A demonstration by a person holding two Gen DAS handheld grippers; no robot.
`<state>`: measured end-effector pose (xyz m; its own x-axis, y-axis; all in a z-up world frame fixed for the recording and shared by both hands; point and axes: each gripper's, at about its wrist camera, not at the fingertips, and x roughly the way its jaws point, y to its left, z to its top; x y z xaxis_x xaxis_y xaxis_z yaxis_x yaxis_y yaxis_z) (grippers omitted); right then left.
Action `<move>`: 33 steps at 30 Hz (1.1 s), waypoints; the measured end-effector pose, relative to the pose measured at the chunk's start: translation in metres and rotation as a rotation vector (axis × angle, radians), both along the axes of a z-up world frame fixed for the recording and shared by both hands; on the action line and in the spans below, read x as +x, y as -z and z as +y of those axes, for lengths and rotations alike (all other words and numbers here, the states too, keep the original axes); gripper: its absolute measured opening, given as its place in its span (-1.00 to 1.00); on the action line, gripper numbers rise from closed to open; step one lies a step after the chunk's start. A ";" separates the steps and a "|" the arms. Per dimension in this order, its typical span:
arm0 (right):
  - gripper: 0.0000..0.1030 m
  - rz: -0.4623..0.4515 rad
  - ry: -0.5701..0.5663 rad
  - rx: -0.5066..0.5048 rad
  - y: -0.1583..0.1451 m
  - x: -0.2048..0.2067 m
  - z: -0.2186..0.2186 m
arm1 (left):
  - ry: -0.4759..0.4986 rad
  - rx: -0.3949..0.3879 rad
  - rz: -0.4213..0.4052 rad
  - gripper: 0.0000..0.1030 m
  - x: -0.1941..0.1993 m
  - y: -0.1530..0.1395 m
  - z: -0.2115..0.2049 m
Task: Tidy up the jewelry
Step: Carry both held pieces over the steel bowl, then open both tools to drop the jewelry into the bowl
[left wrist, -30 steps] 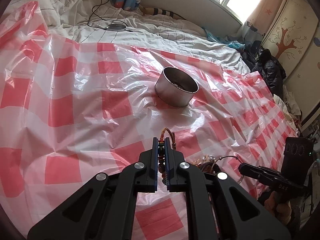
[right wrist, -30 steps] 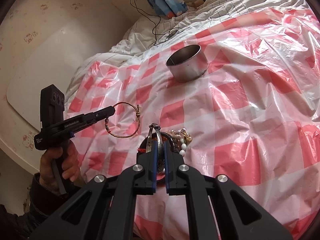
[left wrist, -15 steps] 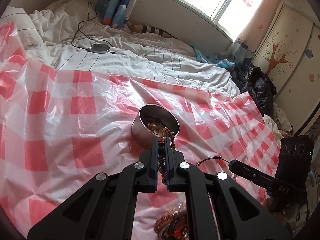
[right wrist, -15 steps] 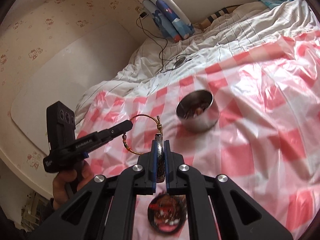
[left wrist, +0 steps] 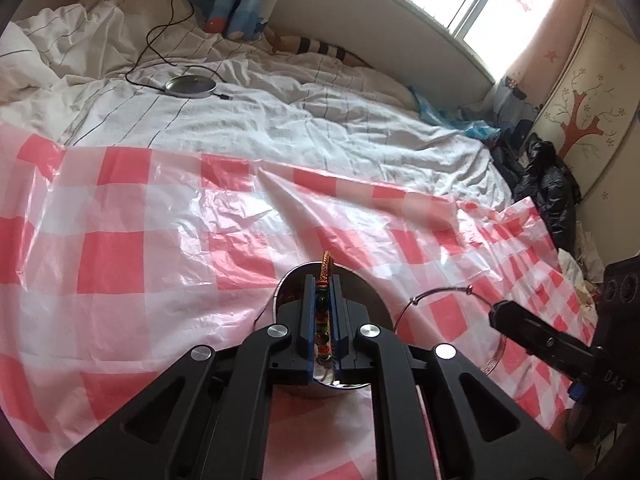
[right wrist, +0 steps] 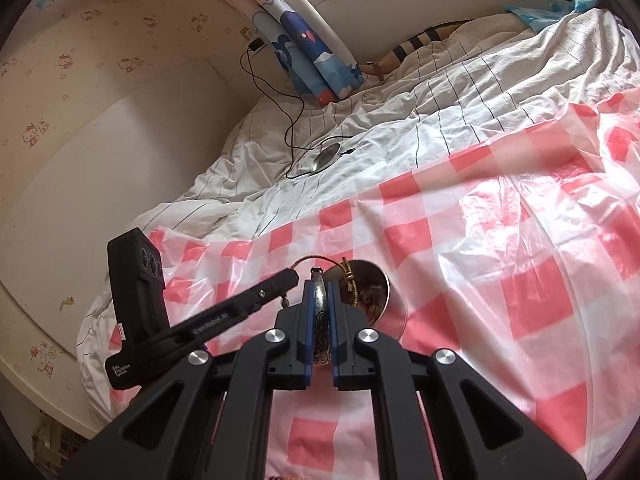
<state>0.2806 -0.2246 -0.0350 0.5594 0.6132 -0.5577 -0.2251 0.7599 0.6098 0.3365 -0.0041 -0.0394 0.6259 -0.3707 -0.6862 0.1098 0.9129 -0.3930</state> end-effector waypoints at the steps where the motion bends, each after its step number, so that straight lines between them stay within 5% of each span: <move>1: -0.86 0.004 -0.002 -0.004 0.003 0.004 0.003 | -0.001 0.019 0.021 -0.77 0.003 0.004 0.000; 8: -0.86 0.014 -0.019 -0.004 0.012 0.023 0.020 | -0.060 0.032 0.043 -0.05 -0.003 -0.001 0.017; 15: -0.86 0.013 -0.032 0.034 0.013 0.025 0.021 | -0.111 -0.035 0.028 0.10 -0.012 -0.015 0.036; 24: -0.86 0.017 0.000 0.054 0.010 0.016 0.004 | -0.031 0.031 0.033 0.18 -0.036 -0.018 0.017; 26: -0.74 0.025 0.010 0.054 0.010 0.014 0.000 | 0.012 0.076 0.041 0.19 -0.044 -0.017 0.009; 28: -0.18 0.021 0.036 0.057 0.007 0.011 -0.006 | 0.067 0.126 0.050 0.19 -0.057 -0.017 0.001; 33: -0.10 0.005 0.051 0.075 -0.004 -0.002 -0.015 | 0.210 0.180 0.082 0.22 -0.102 -0.013 -0.010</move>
